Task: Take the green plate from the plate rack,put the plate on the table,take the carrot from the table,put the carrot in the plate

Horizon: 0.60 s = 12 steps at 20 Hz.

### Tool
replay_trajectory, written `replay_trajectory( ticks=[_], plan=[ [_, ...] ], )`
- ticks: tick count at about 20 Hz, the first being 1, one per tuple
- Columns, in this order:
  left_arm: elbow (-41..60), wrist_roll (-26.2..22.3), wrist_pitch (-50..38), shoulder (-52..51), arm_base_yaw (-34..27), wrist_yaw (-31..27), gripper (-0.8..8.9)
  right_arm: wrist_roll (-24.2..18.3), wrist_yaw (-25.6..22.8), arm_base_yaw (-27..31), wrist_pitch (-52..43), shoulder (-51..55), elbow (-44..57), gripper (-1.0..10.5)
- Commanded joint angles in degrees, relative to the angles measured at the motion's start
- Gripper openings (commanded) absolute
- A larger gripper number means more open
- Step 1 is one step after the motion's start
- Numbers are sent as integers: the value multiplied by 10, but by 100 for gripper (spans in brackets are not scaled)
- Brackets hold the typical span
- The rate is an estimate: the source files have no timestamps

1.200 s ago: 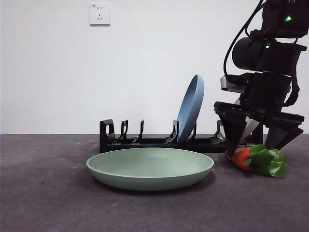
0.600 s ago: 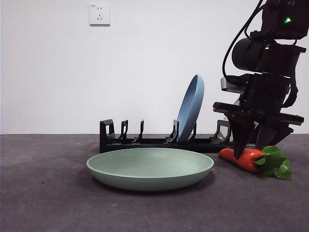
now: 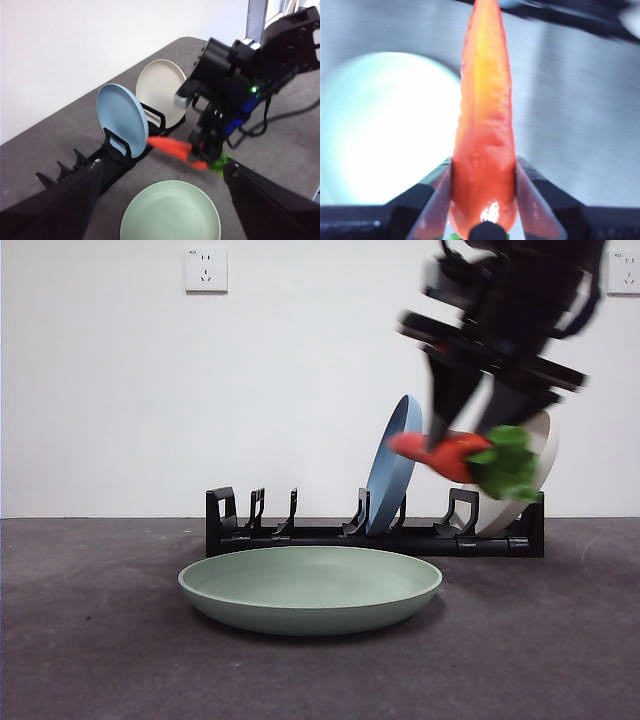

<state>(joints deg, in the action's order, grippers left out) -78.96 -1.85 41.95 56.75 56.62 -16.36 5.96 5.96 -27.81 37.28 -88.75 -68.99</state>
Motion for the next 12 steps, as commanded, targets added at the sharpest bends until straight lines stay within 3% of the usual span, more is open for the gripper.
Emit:
replay_trajectory(
  ticks=[1, 6, 12],
  plan=[
    [0, 6, 0, 0, -1, -1, 407, 23, 0, -48, -16, -24, 4, -13],
    [0, 6, 20, 0, -1, 0, 407, 65, 0, -128, -103, -89, 4, -13],
    [0, 6, 32, 0, -1, 0, 407, 75, -4, -138, -107, -174, 4, -13]
  ],
)
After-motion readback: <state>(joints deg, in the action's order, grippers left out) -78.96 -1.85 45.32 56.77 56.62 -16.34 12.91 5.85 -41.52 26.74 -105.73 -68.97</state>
